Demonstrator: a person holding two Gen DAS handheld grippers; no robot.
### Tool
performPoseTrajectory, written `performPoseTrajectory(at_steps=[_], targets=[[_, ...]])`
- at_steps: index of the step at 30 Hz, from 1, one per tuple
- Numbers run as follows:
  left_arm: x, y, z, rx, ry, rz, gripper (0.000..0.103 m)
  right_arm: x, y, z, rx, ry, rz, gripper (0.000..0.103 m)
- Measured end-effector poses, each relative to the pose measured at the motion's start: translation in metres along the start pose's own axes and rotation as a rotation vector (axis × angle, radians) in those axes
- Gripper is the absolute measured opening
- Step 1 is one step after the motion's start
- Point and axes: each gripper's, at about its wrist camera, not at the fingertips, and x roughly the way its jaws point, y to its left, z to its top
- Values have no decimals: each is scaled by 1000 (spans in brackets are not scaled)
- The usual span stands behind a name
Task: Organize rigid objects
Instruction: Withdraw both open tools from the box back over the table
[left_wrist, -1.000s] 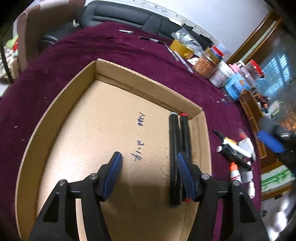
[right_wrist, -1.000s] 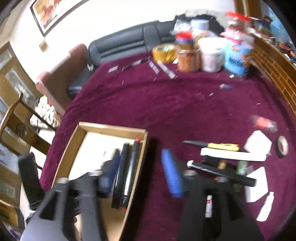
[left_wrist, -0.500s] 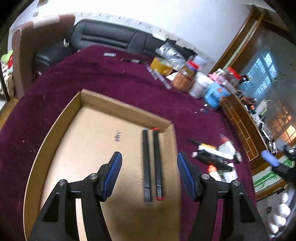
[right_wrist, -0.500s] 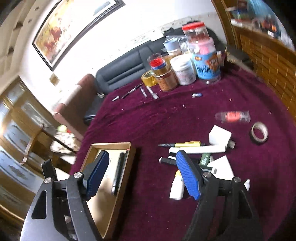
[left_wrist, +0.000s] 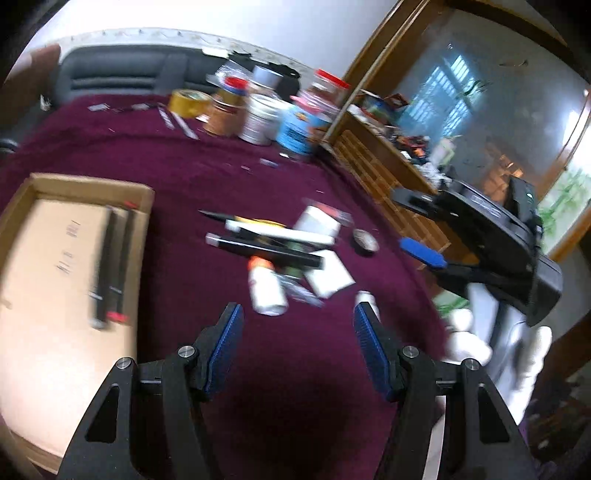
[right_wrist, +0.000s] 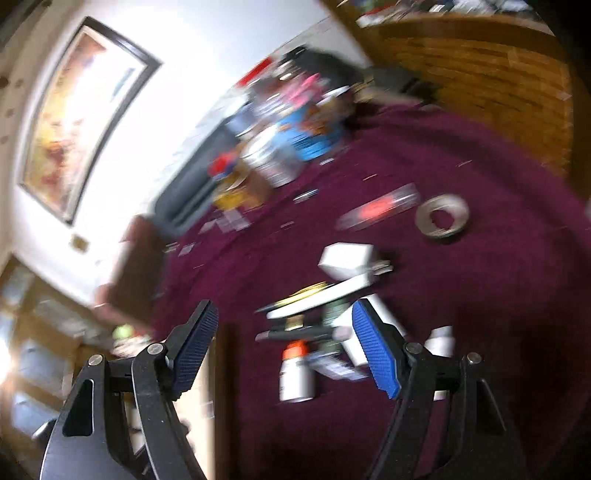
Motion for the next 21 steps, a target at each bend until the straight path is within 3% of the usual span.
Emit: performPoseTrajectory(at_steps=[2,8,13,15,17,21], targets=[[10,-20,-9,-32,-3,-51,56,-10,1,0,8,-68,-44,75],[16,-53,-10,5,-14,-54,56,-38,13,8,2,-194,-48,76],[5,-44,-10,19,-27,-14,57,-32,-6,18,12,-114,118,81],[6,-40,-11,21,-30,12,59,-23,-18,18,51,-39,272,81],[12,-37,-12,36,-26,63,59,-20,-31,16,107,-24,387,81],[20,-32,-20,43,-4,81,59,-20,-40,14,120,-33,419,81]])
